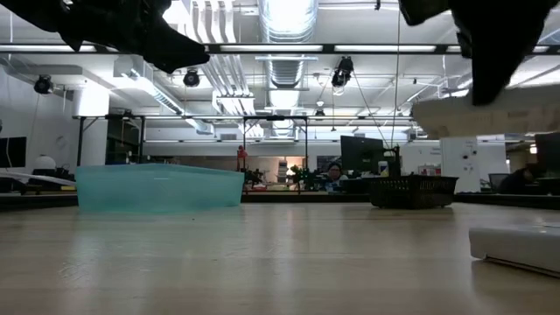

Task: Pick and place items into bin
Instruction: Put the top white card reader box into the bottom black bin

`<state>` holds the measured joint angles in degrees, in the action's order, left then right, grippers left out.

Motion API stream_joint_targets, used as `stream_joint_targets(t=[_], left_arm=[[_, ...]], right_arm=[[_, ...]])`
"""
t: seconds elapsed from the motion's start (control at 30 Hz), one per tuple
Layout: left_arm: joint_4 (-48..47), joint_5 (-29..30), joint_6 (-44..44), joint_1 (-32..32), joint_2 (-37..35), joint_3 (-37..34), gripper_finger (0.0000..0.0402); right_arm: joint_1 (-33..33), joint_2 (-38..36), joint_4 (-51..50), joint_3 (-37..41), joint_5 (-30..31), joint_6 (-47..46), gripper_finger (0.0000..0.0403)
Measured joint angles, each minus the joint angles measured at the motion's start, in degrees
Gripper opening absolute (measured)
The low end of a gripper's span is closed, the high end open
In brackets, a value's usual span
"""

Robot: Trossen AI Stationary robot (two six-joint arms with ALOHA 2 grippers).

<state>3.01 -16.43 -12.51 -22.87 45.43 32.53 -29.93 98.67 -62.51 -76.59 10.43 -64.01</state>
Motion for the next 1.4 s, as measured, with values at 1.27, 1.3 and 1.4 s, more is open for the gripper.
stream_joint_targets(t=[1.27, 1.3, 1.4], left_arm=[[1.7, 0.0, -0.5, 0.0, 0.3, -0.3, 0.0208], [1.7, 0.0, -0.5, 0.0, 0.3, -0.4, 0.0208], [2.6, 0.0, -0.5, 0.0, 0.3, -0.4, 0.0208]], right_arm=[[-15.3, 1.7, -6.4, -6.0, -10.9, -64.2, 0.0008], [-15.4, 2.1, -6.4, -6.0, -10.9, -63.6, 0.0008], [-15.7, 3.1, -6.4, -6.1, -10.9, -61.9, 0.0008]])
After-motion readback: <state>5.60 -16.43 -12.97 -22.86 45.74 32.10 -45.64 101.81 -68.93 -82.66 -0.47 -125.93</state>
